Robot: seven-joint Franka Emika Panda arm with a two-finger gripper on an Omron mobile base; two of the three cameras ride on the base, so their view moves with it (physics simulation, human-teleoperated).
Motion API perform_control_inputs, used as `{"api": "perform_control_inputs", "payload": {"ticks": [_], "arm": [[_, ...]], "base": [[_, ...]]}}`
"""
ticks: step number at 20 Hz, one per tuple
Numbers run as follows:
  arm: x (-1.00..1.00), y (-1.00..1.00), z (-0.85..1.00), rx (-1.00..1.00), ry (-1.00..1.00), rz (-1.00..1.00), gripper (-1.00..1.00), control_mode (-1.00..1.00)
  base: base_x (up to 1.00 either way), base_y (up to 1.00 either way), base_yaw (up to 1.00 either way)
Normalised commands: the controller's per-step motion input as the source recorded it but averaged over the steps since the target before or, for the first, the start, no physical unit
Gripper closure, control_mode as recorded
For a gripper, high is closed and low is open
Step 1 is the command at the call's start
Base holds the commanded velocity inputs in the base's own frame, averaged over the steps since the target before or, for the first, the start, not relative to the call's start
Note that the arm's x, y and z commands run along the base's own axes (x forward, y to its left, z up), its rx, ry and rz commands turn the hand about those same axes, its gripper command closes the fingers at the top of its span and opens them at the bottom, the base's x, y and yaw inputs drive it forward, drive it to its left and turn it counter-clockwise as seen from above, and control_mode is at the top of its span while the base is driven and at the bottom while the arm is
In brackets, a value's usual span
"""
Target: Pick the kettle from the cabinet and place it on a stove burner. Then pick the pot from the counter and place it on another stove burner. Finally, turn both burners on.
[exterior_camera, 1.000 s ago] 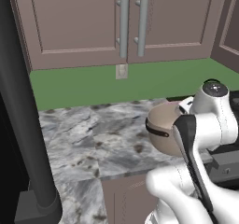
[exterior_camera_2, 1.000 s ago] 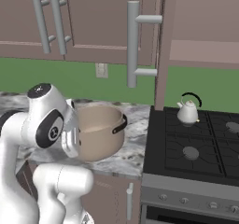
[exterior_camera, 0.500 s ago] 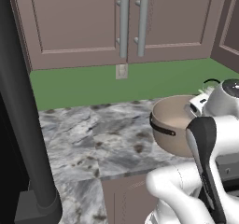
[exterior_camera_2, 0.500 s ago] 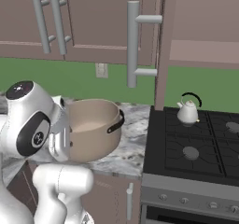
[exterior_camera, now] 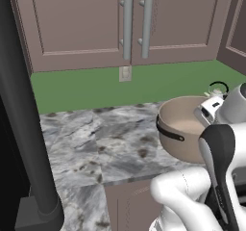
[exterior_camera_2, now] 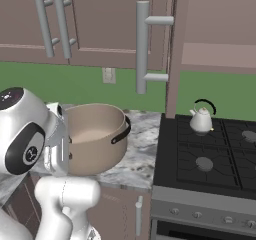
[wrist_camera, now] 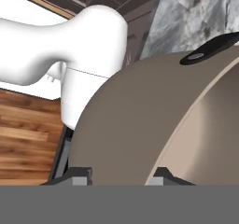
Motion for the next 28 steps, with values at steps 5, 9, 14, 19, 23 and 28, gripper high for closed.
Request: {"api": "perform_control_inputs", "payload": {"ticks": [5,9,14,19,23,28], "arm": [[-0.02,0.00,0.00,0.00,-0.01,0.00,1.00,-1.00],[-0.21,0.00,0.00,0.00,-0.06,0.00,1.00,1.00],[0.00,0.00,0.00,0.00,0.00,0.00,1.00,1.00],[0.00,0.00,0.00,0.00,0.00,0.00,1.00,1.00],[0.00,0.00,0.00,0.00,0.00,0.00,1.00,1.00],[0.00,0.00,0.00,0.00,0.00,0.00,1.00,1.00]], "base": [[0.00,0.00,0.00],[-0.35,0.00,0.00],[-0.77,0.00,-0.02],[-0.60,-0.03,-0.02],[-0.40,-0.23,-0.03],[-0.24,-0.41,-0.01]]}}
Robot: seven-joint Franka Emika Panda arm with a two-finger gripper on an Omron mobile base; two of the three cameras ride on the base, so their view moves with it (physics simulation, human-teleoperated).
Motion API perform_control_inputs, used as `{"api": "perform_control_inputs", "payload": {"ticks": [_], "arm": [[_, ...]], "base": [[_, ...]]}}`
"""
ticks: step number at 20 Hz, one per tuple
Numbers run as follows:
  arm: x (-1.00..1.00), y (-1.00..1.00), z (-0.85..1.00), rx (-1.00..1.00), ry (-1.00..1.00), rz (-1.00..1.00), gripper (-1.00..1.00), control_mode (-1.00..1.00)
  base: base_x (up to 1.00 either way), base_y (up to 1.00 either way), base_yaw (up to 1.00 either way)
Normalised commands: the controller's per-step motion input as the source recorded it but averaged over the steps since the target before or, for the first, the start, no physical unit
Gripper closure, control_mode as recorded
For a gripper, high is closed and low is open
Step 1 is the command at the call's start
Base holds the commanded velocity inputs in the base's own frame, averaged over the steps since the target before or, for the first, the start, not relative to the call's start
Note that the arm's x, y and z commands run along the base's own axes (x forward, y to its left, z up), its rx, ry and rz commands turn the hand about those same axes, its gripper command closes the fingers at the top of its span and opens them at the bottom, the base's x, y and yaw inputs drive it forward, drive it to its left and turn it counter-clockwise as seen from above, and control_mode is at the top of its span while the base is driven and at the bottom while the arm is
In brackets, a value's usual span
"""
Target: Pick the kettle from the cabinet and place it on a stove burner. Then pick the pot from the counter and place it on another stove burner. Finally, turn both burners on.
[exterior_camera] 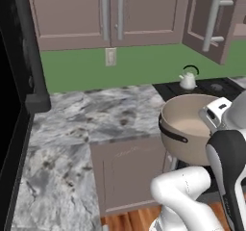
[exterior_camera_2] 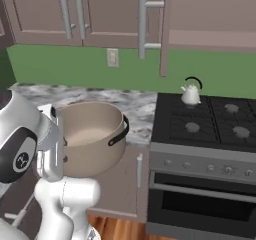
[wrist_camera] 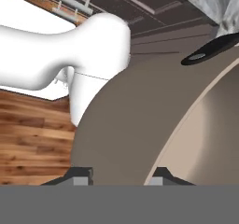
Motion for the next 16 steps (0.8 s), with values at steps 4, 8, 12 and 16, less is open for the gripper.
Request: {"api": "perform_control_inputs", "payload": {"ticks": [4,8,12,16], "arm": [[0.00,0.00,0.00,0.00,0.00,0.00,1.00,1.00],[0.00,0.00,0.00,0.00,0.00,0.00,1.00,1.00],[0.00,0.00,0.00,0.00,0.00,0.00,1.00,1.00],[0.00,0.00,0.00,0.00,0.00,0.00,1.00,1.00]], "base": [[-0.11,-0.60,0.00],[-0.09,-0.75,0.00],[-0.09,-0.76,0.00],[-0.04,-0.70,0.00]]}}
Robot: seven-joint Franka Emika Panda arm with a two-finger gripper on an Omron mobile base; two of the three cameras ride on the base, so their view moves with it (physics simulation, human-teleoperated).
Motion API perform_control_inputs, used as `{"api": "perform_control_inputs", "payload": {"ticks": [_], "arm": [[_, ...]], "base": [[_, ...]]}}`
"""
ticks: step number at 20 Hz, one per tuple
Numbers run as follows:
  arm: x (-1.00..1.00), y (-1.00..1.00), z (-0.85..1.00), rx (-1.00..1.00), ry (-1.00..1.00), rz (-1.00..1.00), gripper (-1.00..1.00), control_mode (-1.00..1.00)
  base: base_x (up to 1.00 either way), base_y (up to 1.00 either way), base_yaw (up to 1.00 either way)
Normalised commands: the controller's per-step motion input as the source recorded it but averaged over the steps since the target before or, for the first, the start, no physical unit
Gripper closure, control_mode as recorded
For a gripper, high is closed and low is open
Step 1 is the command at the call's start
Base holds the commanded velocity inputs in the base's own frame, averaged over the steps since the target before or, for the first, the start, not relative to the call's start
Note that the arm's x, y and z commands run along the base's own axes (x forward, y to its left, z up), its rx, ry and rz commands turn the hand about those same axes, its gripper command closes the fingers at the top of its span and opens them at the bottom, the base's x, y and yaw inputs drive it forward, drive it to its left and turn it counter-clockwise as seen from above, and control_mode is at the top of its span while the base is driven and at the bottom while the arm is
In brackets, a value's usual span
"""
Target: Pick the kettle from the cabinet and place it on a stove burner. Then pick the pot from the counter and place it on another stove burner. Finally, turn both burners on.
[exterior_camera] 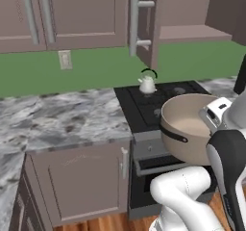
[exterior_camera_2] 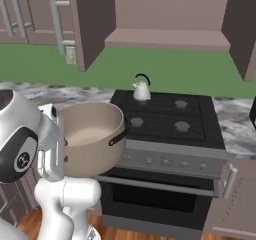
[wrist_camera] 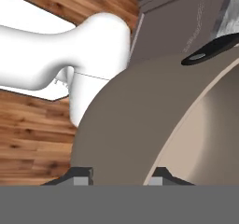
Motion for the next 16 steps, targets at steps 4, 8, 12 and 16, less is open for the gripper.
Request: {"api": "perform_control_inputs", "payload": {"ticks": [4,8,12,16], "arm": [[0.00,0.00,0.00,0.00,0.00,0.00,1.00,1.00],[0.00,0.00,0.00,0.00,0.00,0.00,1.00,1.00],[0.00,0.00,0.00,0.00,0.00,0.00,1.00,1.00],[0.00,0.00,0.00,0.00,0.00,0.00,1.00,1.00]], "base": [[0.00,-0.63,0.00],[0.00,-0.58,0.00],[0.02,-0.49,0.01],[0.09,-0.44,0.03]]}}
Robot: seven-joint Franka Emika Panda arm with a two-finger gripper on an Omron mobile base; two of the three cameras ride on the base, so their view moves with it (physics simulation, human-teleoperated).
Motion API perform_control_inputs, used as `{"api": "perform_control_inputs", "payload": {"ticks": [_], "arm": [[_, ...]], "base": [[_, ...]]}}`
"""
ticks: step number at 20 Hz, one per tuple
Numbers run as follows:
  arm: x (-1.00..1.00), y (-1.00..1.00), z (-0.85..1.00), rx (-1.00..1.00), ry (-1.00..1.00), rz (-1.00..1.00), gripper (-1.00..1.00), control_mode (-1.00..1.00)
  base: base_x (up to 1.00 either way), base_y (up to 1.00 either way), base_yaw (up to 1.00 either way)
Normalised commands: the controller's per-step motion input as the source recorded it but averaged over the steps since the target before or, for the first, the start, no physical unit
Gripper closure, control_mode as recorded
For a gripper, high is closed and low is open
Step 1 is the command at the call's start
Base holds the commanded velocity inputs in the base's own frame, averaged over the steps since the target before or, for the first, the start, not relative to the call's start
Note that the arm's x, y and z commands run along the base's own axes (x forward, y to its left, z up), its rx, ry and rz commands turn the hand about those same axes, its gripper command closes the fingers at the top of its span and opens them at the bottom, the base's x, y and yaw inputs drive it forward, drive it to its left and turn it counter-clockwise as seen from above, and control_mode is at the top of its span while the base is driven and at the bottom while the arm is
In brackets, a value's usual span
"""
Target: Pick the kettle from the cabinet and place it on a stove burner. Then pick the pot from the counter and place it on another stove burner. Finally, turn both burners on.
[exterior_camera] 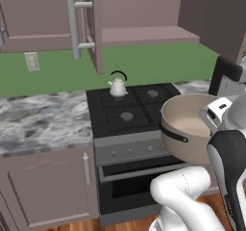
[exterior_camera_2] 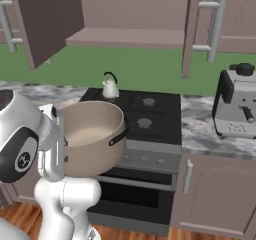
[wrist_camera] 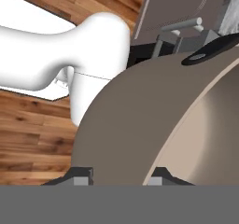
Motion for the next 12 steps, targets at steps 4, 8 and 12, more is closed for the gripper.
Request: {"api": "perform_control_inputs", "payload": {"ticks": [4,8,12], "arm": [[0.00,0.00,0.00,0.00,0.00,0.00,1.00,1.00],[0.00,0.00,0.00,0.00,0.00,0.00,1.00,1.00],[0.00,0.00,0.00,0.00,0.00,0.00,1.00,1.00]], "base": [[0.15,-0.38,0.03],[0.23,-0.29,0.05],[0.27,-0.32,0.07]]}}
